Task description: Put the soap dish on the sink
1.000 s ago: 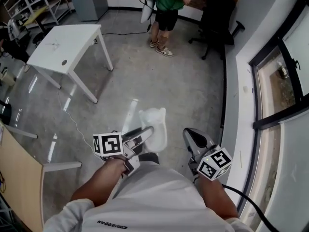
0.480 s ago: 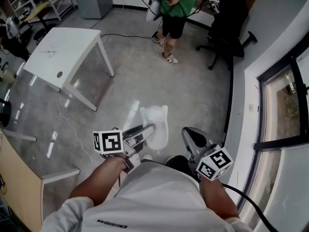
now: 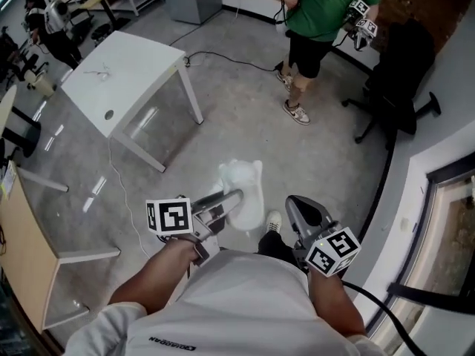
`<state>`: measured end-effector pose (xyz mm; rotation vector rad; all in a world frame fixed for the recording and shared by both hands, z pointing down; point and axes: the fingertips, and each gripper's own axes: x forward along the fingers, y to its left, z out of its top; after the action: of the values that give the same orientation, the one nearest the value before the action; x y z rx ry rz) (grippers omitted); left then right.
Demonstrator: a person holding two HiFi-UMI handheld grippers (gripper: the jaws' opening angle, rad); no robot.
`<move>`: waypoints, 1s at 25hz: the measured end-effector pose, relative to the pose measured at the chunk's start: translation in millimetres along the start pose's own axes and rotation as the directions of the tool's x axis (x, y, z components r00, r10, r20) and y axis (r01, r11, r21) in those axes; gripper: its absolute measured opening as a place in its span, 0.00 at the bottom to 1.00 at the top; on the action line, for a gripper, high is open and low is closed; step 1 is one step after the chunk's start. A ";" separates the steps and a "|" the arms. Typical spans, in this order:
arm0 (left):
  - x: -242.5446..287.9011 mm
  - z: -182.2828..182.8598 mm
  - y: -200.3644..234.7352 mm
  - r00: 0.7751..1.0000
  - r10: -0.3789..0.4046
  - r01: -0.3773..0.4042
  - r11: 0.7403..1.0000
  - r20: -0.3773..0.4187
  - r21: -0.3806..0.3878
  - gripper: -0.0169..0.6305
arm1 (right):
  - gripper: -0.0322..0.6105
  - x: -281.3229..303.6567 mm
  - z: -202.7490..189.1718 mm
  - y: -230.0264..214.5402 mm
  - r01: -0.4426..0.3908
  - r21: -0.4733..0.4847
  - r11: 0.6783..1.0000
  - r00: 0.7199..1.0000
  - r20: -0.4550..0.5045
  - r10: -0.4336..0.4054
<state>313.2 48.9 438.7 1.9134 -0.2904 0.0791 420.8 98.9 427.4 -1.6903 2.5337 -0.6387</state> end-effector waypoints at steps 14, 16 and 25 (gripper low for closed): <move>103.9 90.8 -1.2 0.966 0.156 -0.138 0.986 0.208 -0.095 0.25 | 0.05 70.0 81.3 -157.9 -0.194 -0.024 0.981 0.978 -0.081 0.191; 101.3 103.1 7.1 0.956 0.179 -0.157 0.982 0.233 -0.110 0.25 | 0.05 85.0 86.2 -163.5 -0.217 -0.028 0.976 0.972 -0.094 0.214; 102.4 186.8 57.1 0.923 0.187 -0.134 0.975 0.335 -0.177 0.25 | 0.05 192.9 108.2 -182.0 -0.304 -0.050 0.951 0.942 -0.164 0.292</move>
<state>382.7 -160.3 444.4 1.7430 -0.6765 -0.1733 528.4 -166.6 430.5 -1.2757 2.8737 -0.6804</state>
